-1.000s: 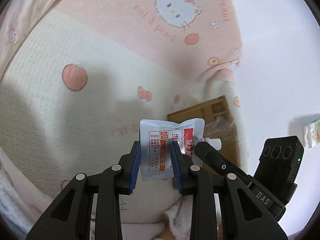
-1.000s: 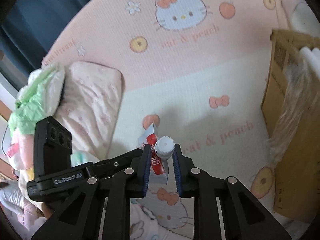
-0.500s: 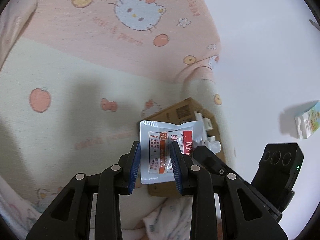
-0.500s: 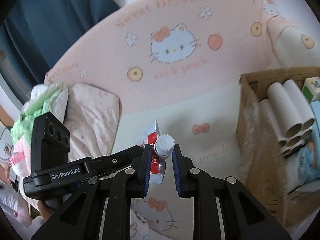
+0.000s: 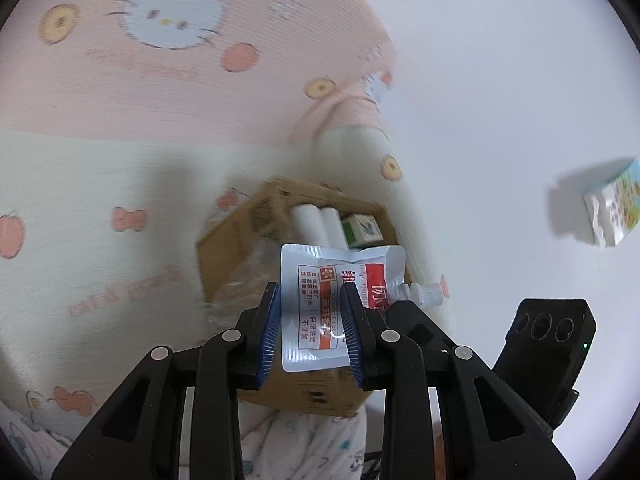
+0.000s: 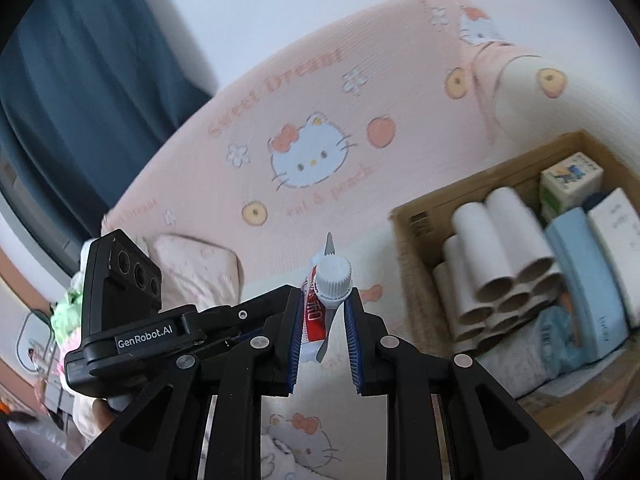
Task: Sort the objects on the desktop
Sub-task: 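Lift the pouch with both tools and carry it over the cardboard box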
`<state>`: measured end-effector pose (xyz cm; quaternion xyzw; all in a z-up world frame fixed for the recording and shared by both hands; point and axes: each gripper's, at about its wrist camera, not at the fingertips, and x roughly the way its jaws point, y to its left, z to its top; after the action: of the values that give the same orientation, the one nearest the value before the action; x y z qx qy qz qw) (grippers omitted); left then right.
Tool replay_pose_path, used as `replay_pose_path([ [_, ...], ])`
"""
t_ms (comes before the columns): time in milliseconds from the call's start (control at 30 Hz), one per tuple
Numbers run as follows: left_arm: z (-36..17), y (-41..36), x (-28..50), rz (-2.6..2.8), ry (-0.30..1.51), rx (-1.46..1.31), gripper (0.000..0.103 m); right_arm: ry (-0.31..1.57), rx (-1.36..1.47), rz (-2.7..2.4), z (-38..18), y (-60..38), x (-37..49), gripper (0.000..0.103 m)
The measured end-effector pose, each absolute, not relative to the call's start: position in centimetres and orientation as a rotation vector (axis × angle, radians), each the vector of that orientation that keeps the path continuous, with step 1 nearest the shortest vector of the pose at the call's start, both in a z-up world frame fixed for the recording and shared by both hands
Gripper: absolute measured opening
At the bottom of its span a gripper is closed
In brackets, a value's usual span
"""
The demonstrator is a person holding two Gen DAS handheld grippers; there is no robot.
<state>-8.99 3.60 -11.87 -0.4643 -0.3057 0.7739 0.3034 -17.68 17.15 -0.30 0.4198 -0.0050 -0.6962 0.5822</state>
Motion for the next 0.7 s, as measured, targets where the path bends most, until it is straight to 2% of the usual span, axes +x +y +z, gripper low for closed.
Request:
replay_pose_path([
  [233, -11.0, 9.7, -8.9, 2.019, -0.674, -1.264, 0.033, -0.026, 0.976, -1.705, 0.5, 20.6, -21.1, 0.018],
  [367, -10.9, 12.4, -8.6, 2.014, -0.613, -1.292, 0.033, -0.098, 1.001, -1.736, 0.6, 22.6, -23.6, 0.018],
  [700, -12.2, 16.8, -9.3, 1.934, -0.647, -1.434, 0.033, -0.284, 1.101, -1.681, -0.9, 25.6, -29.3, 0.018],
])
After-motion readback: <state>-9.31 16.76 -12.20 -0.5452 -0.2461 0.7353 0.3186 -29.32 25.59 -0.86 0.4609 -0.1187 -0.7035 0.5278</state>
